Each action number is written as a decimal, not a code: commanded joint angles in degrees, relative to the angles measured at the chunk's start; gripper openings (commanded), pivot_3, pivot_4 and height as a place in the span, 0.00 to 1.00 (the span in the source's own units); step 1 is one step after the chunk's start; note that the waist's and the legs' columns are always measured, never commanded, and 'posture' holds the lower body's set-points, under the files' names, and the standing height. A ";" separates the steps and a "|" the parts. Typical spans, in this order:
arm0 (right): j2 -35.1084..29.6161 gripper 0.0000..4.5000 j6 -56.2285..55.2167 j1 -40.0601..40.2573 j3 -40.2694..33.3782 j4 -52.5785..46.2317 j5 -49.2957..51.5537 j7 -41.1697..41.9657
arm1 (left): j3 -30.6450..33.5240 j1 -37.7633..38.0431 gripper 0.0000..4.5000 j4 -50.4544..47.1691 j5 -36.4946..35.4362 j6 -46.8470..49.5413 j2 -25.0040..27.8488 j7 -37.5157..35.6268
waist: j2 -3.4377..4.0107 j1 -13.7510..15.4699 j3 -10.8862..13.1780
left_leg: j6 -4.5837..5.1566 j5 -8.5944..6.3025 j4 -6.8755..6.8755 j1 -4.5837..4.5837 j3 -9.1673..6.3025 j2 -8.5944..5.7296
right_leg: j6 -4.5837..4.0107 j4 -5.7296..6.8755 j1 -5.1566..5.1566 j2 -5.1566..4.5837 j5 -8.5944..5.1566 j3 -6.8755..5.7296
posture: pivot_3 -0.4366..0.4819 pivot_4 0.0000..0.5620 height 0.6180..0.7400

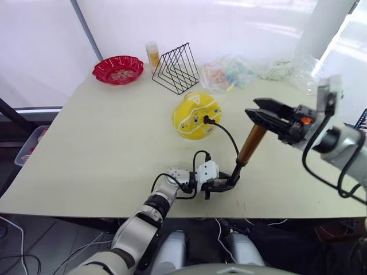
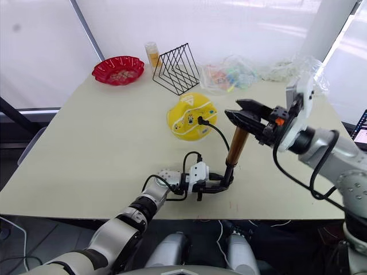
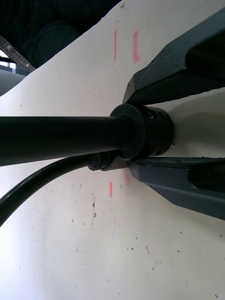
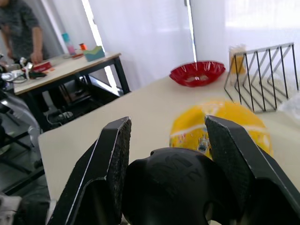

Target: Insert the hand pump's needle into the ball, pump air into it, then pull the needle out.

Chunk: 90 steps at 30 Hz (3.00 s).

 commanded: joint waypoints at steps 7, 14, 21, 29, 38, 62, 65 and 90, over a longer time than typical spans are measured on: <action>4.93 0.45 -6.90 11.07 10.09 6.23 -17.35 2.80 | -3.10 4.54 0.25 4.36 4.63 3.45 2.98 -2.00 | -0.26 -0.02 -0.28 | 0.00 0.00 -0.10 0.09 -0.08 0.02 | -0.20 0.00 0.04 0.07 -0.12 -0.03 | 0.48 0.27 0.97; 5.88 0.45 -8.51 9.25 6.36 4.08 -16.72 4.28 | -3.07 4.66 0.25 4.26 4.57 3.47 3.13 -2.12 | -0.24 -0.12 -0.34 | 0.00 0.00 -0.16 0.20 -0.04 0.05 | -0.23 0.00 0.09 0.07 -0.13 0.01 | 0.48 0.27 0.97; 0.51 0.45 -1.99 -1.73 -2.70 0.71 -5.75 2.82 | -3.03 4.30 0.25 4.42 4.58 3.57 3.15 -2.23 | 0.10 -0.10 -0.07 | 0.00 0.00 -0.17 0.09 0.01 -0.01 | -0.03 0.00 -0.01 0.04 -0.02 0.03 | 0.48 0.27 0.97; -11.02 0.45 5.76 -12.21 -13.99 2.02 11.65 -0.27 | -3.07 3.88 0.25 4.86 4.66 3.54 3.00 -2.33 | 0.23 0.00 0.18 | 0.00 0.00 -0.17 -0.02 -0.07 0.00 | -0.05 -0.04 -0.04 0.02 -0.03 -0.04 | 0.48 0.27 0.97; -8.26 0.45 6.71 -1.40 -4.80 -0.30 5.94 -2.76 | -3.13 3.77 0.25 5.07 4.64 3.57 2.74 -2.24 | 0.02 0.07 0.07 | 0.00 0.00 -0.18 -0.08 -0.08 -0.03 | -0.06 -0.07 -0.05 0.01 -0.03 -0.07 | 0.48 0.27 0.97; -4.13 0.45 -0.36 -2.57 -5.62 0.63 0.21 3.34 | -3.20 4.53 0.25 4.36 4.60 3.43 3.11 -2.49 | 0.29 -0.15 0.04 | 0.00 0.00 -0.26 0.11 0.00 0.03 | -0.22 -0.04 0.00 0.03 -0.13 0.01 | 0.48 0.27 0.97; -9.65 0.45 3.66 -7.05 -10.69 1.47 8.37 2.14 | -3.15 4.44 0.25 4.48 4.53 3.37 2.99 -2.45 | 0.21 0.10 0.11 | 0.00 0.00 -0.27 0.02 -0.10 0.00 | -0.12 -0.05 -0.02 0.05 -0.07 -0.10 | 0.48 0.27 0.97; 0.36 0.45 -7.39 11.97 13.18 4.96 -21.10 5.04 | -2.86 4.68 0.25 4.34 4.26 3.24 2.71 -2.07 | -0.25 -0.03 -0.59 | -0.01 0.00 -0.36 0.22 -0.16 0.02 | -0.20 -0.04 0.10 0.10 -0.13 -0.14 | 0.48 0.27 0.97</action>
